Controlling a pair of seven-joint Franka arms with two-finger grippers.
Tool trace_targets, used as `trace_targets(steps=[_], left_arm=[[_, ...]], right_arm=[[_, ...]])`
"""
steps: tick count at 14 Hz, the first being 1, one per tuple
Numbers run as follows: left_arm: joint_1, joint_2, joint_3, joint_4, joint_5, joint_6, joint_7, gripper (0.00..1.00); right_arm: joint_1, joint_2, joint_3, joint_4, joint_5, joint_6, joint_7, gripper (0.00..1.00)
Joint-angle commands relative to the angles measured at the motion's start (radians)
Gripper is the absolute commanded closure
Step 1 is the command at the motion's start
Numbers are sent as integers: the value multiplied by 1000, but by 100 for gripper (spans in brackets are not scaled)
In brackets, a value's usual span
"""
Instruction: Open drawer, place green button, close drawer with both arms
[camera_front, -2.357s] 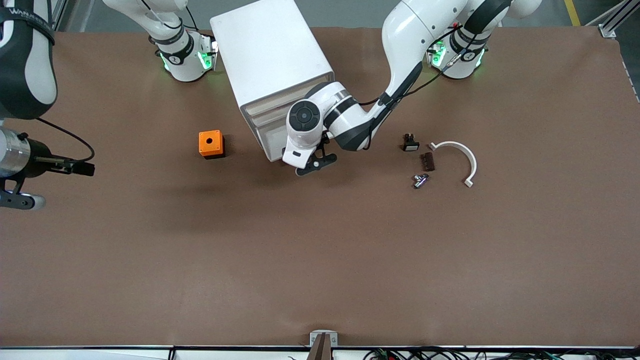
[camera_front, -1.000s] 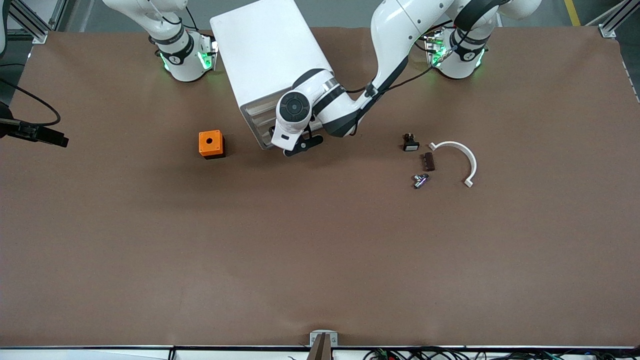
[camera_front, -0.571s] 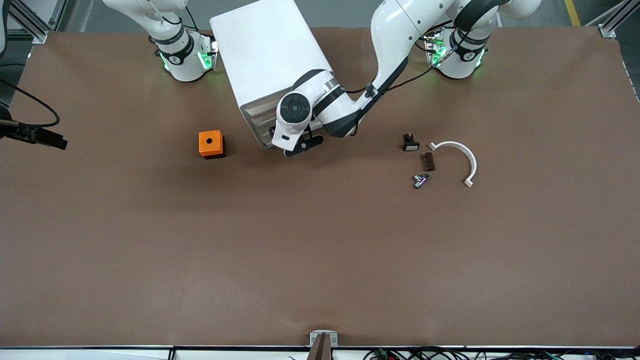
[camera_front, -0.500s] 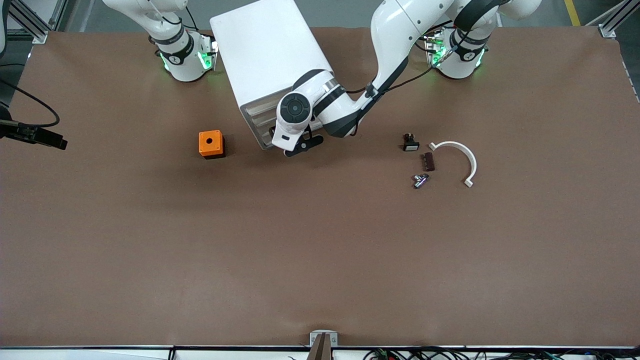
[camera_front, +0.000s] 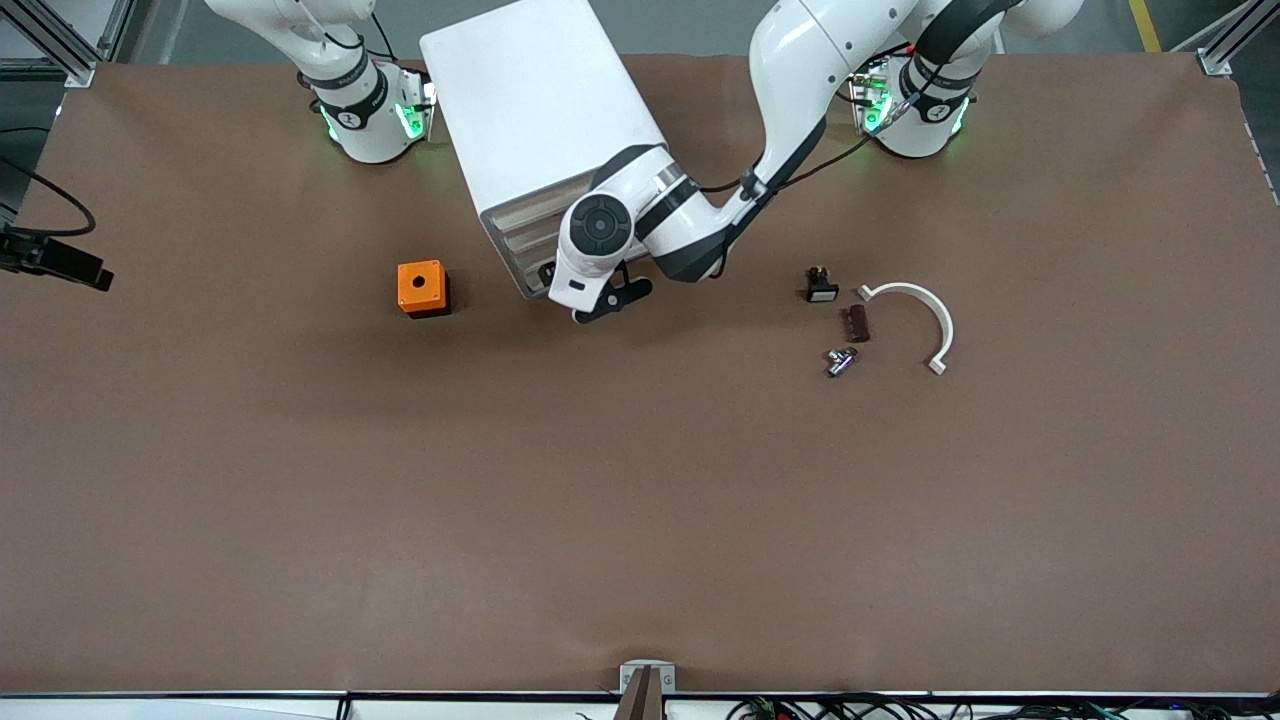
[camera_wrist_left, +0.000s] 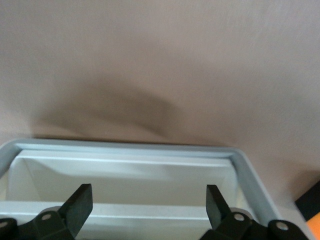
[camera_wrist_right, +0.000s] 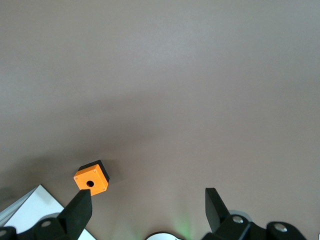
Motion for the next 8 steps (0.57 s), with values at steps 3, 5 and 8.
trace_targets(steps=[3,5,8], left_arm=[[83,-47,2,-9,-8,-2,-8,0],[124,-65,2,-11,-7,-2,-8,0],[186,-75,3,-12,-2,-2,-8,0]], right_arm=[[-8,-4,-1,46,7,-24,-2,0],[-8,-4,1,69,9,-26,-2,0],[-7,-14,2,69,22,-73,2,0]])
